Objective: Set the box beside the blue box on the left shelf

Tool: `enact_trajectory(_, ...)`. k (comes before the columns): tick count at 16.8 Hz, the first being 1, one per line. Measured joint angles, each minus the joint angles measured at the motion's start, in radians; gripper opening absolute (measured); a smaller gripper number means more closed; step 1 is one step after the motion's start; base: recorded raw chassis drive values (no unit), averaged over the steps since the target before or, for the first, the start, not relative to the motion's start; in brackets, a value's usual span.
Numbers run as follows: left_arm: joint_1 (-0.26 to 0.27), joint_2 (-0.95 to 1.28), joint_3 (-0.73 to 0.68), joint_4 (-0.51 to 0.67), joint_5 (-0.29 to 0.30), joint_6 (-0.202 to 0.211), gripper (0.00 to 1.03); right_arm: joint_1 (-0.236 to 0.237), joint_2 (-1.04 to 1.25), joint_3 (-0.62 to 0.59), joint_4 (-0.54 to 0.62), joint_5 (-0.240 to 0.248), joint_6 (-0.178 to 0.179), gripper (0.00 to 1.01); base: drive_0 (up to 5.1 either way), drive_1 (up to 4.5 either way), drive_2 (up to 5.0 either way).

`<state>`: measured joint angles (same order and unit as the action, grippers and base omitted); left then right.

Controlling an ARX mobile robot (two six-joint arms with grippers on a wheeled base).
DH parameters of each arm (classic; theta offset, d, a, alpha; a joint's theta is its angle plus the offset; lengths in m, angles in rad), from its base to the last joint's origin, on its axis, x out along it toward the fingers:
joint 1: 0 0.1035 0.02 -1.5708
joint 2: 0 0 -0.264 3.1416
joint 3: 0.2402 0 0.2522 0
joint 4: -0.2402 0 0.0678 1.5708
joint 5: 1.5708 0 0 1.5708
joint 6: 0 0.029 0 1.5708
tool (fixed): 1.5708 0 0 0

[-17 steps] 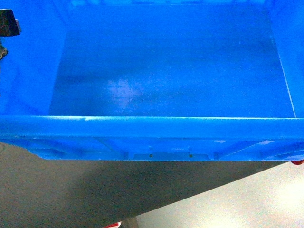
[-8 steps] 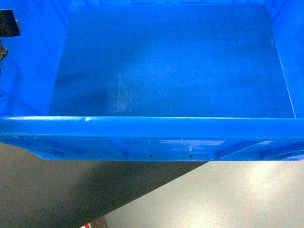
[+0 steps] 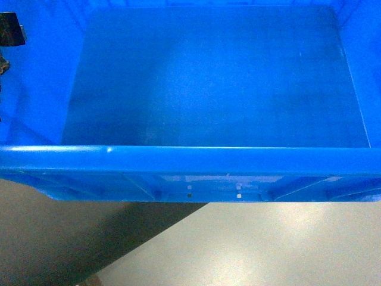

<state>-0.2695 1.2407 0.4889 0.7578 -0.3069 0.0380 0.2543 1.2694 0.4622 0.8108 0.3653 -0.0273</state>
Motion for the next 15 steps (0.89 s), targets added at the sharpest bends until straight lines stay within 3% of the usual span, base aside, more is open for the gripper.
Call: enact_trajectory(15,0.000,0.000,0.000,0.000,0.000,0.001,0.18,0.000,0.000,0.000,0.001,0.001,0.000,0.21,-1.6,-1.59,-1.6)
